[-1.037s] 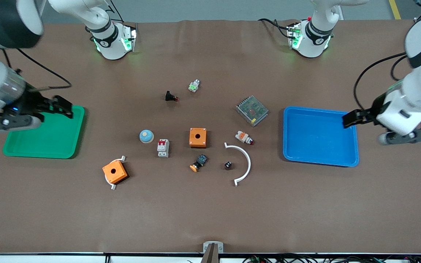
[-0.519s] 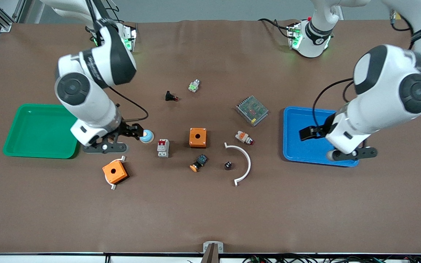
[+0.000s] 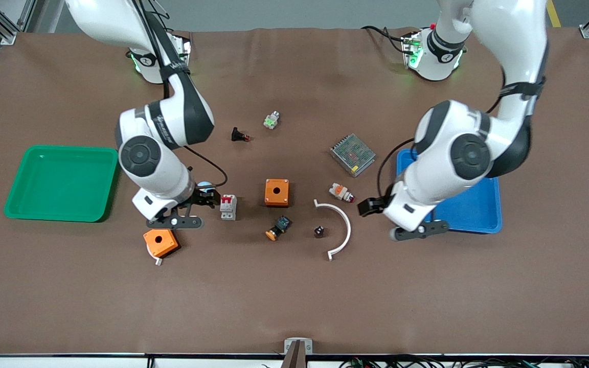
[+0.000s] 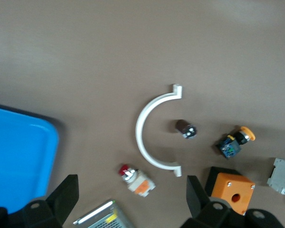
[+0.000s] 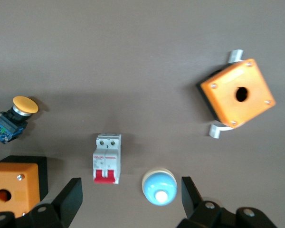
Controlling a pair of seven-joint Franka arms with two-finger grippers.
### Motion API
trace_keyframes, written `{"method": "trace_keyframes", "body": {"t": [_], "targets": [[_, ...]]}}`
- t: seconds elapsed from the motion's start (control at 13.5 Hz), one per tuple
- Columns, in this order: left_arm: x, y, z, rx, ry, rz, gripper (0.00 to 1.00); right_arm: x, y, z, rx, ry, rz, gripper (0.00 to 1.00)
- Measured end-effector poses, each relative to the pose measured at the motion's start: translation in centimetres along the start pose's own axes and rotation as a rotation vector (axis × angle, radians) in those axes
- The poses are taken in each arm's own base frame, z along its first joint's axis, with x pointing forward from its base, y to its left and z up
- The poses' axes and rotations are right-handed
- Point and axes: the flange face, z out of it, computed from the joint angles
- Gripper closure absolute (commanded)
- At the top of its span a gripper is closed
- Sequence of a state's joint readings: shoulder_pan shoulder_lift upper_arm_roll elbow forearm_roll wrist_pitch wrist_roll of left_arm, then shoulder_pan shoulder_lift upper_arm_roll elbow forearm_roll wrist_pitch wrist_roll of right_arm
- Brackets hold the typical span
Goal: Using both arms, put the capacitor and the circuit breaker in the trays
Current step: 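Lower both grippers and close on the white breaker and black capacitor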
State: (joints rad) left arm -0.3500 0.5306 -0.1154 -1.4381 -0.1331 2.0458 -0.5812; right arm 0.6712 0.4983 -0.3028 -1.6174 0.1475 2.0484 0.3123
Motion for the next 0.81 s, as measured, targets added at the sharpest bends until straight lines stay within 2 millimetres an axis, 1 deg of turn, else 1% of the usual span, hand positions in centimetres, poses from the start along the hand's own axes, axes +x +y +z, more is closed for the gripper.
{"method": "trace_keyframes", "body": {"t": [0.15, 0.22, 0.3, 0.44, 0.59, 0.67, 0.81], "targets": [[-0.8, 2.2, 2.8, -0.015, 0.018, -0.027, 0.00, -0.4, -2.0, 2.9, -0.010, -0.012, -0.016, 0.12], [-1.1, 3.1, 3.9, -0.016, 0.022, -0.038, 0.00, -0.5, -2.6, 4.1, -0.005, -0.018, -0.013, 0.12], [-1.7, 4.5, 5.3, -0.013, 0.031, -0.049, 0.00, -0.5, -3.1, 5.4, 0.004, -0.024, -0.006, 0.14], [-2.2, 6.2, 6.6, -0.011, 0.049, -0.054, 0.00, -0.5, -3.2, 6.5, 0.004, -0.033, -0.002, 0.18], [-3.0, 7.5, 8.3, 0.000, 0.060, -0.045, 0.00, -0.6, -3.6, 7.7, -0.004, -0.037, -0.006, 0.19], [-3.3, 7.9, 9.4, 0.011, 0.067, -0.039, 0.00, -0.7, -3.8, 8.4, -0.009, -0.040, -0.010, 0.20], [-3.8, 8.3, 12.3, 0.058, 0.084, -0.022, 0.00, -0.7, -4.2, 9.8, -0.016, -0.034, -0.016, 0.27]]}}
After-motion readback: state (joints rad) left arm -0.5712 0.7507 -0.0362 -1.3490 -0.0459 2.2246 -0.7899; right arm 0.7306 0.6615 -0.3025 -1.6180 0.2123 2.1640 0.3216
